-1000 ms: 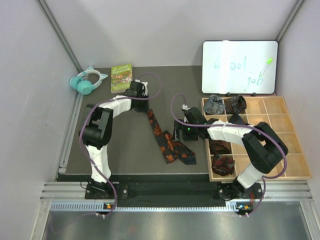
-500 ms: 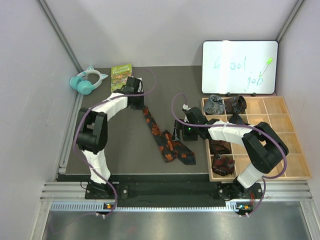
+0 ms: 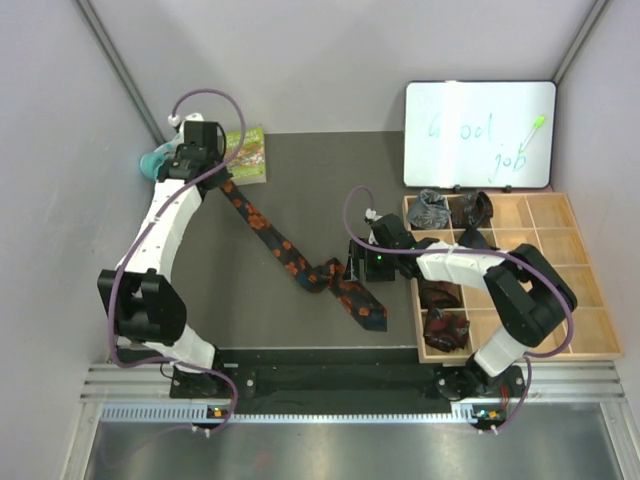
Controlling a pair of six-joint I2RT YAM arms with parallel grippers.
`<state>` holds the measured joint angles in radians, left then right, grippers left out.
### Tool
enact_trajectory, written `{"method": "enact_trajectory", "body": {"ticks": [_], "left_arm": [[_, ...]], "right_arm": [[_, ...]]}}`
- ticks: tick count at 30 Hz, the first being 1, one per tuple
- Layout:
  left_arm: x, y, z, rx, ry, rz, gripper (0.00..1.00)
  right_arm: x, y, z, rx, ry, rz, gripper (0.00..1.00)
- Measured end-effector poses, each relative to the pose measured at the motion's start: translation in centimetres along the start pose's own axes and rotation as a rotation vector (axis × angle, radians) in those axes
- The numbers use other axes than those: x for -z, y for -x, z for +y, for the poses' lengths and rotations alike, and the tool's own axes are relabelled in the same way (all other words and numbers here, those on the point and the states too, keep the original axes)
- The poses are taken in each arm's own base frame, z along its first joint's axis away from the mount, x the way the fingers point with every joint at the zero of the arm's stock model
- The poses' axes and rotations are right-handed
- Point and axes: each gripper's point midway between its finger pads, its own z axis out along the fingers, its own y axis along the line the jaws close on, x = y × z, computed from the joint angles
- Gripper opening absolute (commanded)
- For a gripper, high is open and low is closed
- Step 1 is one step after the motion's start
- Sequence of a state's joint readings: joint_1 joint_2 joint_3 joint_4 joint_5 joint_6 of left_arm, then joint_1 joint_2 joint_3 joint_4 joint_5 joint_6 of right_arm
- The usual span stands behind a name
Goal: Roll the ties
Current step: Flatten out the tie at the center of the board.
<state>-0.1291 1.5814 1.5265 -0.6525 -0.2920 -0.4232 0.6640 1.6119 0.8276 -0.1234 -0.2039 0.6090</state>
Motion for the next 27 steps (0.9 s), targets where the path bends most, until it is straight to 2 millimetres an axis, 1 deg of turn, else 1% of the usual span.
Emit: {"method": "enact_trajectory", "body": {"ticks": [2,5,9,12,15,17,20,23,27], "left_arm": [[-0.3,0.4,2.1,0.021,0.057,0.0,0.0],[-0.4,0.3,5.6,0.045,0.153,0.023,0.0],[-0.4,0.6,9.6,0.077,0.269,0.029,0.0],[0.0,1.4,12.0,0.097,0.336,0.019,0.0],[0.6,2.7,12.7,0.107,0.361,-0.01,0.0],[1.0,4.0,12.7,0.111,0.365,-0.033,0.0],[0.7,5.7,12.4,0.123,0.356,-0.068,0.0],[-0.5,6.1,12.2,0.14,0.335,-0.077,0.0],[-3.7,5.7,12.0,0.166,0.311,-0.051,0.0]], "right_arm": [[0.0,0.0,0.0,0.001,0.002,-0.001,0.75],[0.0,0.0,0.1,0.001,0.005,-0.001,0.75],[0.0,0.0,0.1,0.007,0.008,0.002,0.75],[0.0,-0.1,0.1,0.01,0.013,0.006,0.75],[-0.1,-0.2,0.2,0.015,0.02,0.012,0.75],[-0.1,-0.2,0.4,0.021,0.028,0.018,0.75],[-0.3,-0.2,0.7,0.029,0.043,0.031,0.75],[-0.5,-0.2,1.0,0.036,0.061,0.045,0.75],[-0.8,-0.2,1.5,0.043,0.089,0.066,0.75]]}}
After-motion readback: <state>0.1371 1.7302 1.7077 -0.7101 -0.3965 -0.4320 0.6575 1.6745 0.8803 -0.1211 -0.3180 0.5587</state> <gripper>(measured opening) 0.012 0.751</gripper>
